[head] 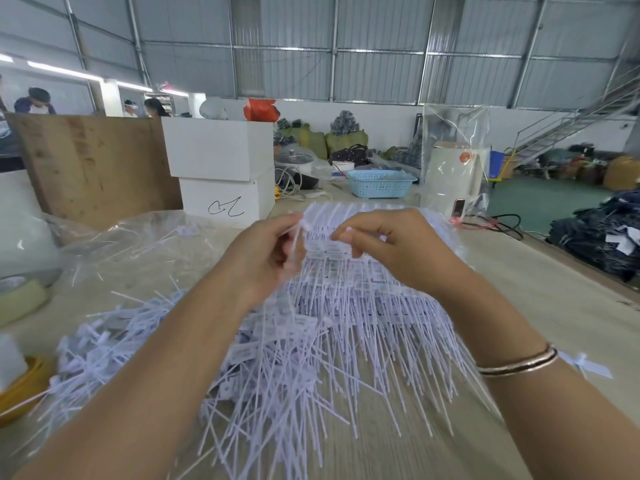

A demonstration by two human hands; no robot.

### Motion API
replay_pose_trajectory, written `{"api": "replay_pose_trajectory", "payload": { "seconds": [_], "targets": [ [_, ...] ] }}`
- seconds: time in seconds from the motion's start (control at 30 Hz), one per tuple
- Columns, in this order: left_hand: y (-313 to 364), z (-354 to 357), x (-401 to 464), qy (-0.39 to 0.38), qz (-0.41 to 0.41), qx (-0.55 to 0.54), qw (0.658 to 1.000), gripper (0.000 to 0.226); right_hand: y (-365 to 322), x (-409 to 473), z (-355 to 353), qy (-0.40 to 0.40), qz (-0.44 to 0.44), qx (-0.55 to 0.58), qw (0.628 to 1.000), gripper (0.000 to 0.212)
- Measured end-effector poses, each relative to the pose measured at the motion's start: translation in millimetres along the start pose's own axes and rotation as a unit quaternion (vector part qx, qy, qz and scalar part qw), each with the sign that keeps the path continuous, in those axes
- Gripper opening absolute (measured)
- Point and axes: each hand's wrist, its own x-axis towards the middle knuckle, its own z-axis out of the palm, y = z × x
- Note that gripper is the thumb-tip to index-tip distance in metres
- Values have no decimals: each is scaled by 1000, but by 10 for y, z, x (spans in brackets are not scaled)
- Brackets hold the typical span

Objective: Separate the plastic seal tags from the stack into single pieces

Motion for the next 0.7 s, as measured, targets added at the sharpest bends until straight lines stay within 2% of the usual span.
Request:
{"api": "replay_pose_trajectory", "payload": {
  "seconds": [0.03, 0.07, 0.1, 0.17, 0.27, 0.37, 0.4, 0.43, 0.5, 0.6, 0.7],
  "targets": [
    [20, -65, 23, 19, -2, -14, 1000, 34, 3, -4, -33, 19, 1, 18, 1000, 27],
    [34, -124, 44, 41, 14, 19, 999, 34, 15, -4, -66, 33, 4, 42, 999, 27],
    [40, -175, 60, 62, 39, 82, 994, 32, 31, -4, -94, 37, 11, 59, 998, 27],
    [41, -239, 82, 98, 79, 239, 963, 33, 67, 0, -124, 29, 39, 79, 996, 31],
    [-8, -320, 115, 124, 122, 437, 882, 37, 98, 7, -132, 25, 97, 141, 985, 39],
    [-95, -430, 150, 116, 94, 616, 774, 37, 91, 8, -143, 25, 106, 217, 970, 28],
    [-123, -460, 154, 113, 73, 648, 750, 34, 92, 8, -138, 23, 99, 235, 967, 21],
    [-151, -487, 160, 109, 50, 664, 738, 30, 95, 11, -130, 26, 93, 249, 964, 14],
    [-195, -523, 172, 104, 21, 668, 737, 26, 110, 29, -106, 53, 100, 286, 952, 6],
    [-216, -566, 194, 129, 42, 662, 737, 24, 161, 92, 4, 102, 165, 402, 895, 9],
    [-195, -570, 201, 155, 85, 645, 743, 26, 214, 154, 304, 56, 248, 442, 860, 13]
  ]
}}
